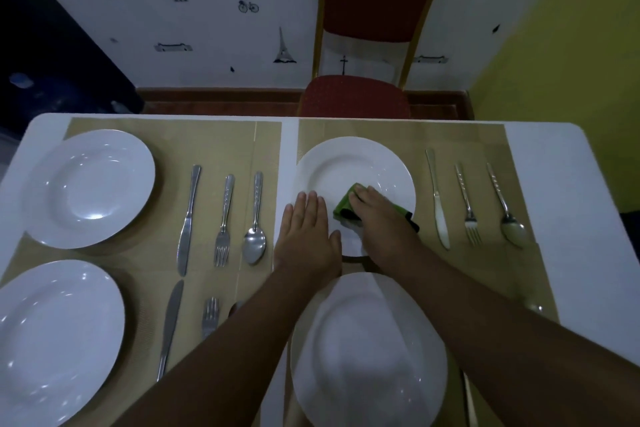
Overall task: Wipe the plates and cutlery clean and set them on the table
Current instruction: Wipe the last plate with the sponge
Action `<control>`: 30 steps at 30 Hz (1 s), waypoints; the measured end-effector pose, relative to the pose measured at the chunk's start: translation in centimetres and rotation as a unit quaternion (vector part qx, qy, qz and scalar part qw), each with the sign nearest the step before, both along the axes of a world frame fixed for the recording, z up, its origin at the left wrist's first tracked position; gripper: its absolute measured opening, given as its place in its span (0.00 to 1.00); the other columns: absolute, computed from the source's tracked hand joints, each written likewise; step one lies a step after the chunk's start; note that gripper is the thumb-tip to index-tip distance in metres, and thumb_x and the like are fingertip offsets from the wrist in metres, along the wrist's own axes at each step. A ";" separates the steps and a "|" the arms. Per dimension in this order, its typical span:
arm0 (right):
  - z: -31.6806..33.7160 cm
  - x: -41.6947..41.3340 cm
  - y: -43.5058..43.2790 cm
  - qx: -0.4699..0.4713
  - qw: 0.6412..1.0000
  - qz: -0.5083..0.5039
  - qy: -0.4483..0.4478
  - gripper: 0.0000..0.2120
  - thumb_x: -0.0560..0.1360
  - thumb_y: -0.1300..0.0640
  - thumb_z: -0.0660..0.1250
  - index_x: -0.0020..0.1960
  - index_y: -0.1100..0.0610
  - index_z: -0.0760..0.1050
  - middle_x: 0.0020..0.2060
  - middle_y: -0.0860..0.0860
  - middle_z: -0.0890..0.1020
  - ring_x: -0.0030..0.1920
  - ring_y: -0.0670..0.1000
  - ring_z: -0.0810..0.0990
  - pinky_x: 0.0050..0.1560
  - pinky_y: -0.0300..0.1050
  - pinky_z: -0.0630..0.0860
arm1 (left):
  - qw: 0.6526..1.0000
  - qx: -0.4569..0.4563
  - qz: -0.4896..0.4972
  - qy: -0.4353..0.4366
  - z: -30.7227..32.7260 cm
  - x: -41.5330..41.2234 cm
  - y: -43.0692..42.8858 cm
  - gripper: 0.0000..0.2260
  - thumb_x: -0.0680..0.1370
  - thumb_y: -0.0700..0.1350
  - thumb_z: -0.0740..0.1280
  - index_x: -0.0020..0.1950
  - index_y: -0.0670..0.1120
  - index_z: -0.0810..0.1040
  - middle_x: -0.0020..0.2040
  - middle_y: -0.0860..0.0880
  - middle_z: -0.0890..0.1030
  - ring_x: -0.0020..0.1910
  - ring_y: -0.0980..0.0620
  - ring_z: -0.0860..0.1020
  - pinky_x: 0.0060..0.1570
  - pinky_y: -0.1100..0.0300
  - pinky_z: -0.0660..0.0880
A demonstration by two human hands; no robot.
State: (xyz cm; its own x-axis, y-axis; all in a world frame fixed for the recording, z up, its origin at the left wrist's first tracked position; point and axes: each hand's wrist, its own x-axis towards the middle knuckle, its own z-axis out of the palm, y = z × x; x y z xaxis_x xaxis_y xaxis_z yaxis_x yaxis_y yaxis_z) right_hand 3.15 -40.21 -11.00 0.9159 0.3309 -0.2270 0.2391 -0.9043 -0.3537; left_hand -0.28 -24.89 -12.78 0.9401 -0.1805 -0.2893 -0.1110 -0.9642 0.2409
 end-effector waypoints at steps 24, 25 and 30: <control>3.5 -23.7 -29.5 0.018 0.935 -0.355 -0.011 0.34 0.72 0.72 0.58 0.75 0.58 0.55 0.76 0.52 0.56 0.76 0.53 0.51 0.73 0.47 0.57 | 0.976 -0.088 -0.196 0.033 6.0 -14.5 -28.6 0.28 0.85 0.53 0.48 0.81 0.41 0.48 0.82 0.43 0.48 0.81 0.45 0.44 0.77 0.50 0.41; 3.0 -24.7 -30.3 0.001 0.934 -0.358 0.004 0.34 0.73 0.71 0.59 0.75 0.57 0.53 0.76 0.52 0.54 0.76 0.53 0.50 0.74 0.48 0.56 | 0.975 -0.083 -0.204 0.041 5.7 -15.0 -29.3 0.28 0.85 0.53 0.48 0.81 0.41 0.48 0.82 0.43 0.48 0.81 0.45 0.43 0.77 0.50 0.41; 1.3 -27.7 -30.2 -0.033 0.919 -0.346 0.184 0.33 0.78 0.53 0.53 0.76 0.57 0.38 0.77 0.51 0.40 0.76 0.51 0.40 0.75 0.49 0.46 | 0.974 -0.033 -0.214 0.069 4.5 -16.4 -30.0 0.29 0.85 0.53 0.49 0.81 0.41 0.47 0.82 0.42 0.46 0.81 0.45 0.42 0.76 0.50 0.39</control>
State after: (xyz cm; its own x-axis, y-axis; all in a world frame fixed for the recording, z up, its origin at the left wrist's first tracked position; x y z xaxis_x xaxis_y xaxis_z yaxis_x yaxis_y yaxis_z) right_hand -24.53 -70.43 -9.67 0.7588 -0.3281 -0.5626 -0.5273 -0.8166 -0.2350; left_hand -16.72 -54.85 -8.33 0.7284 -0.5688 -0.3819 -0.4611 -0.8193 0.3408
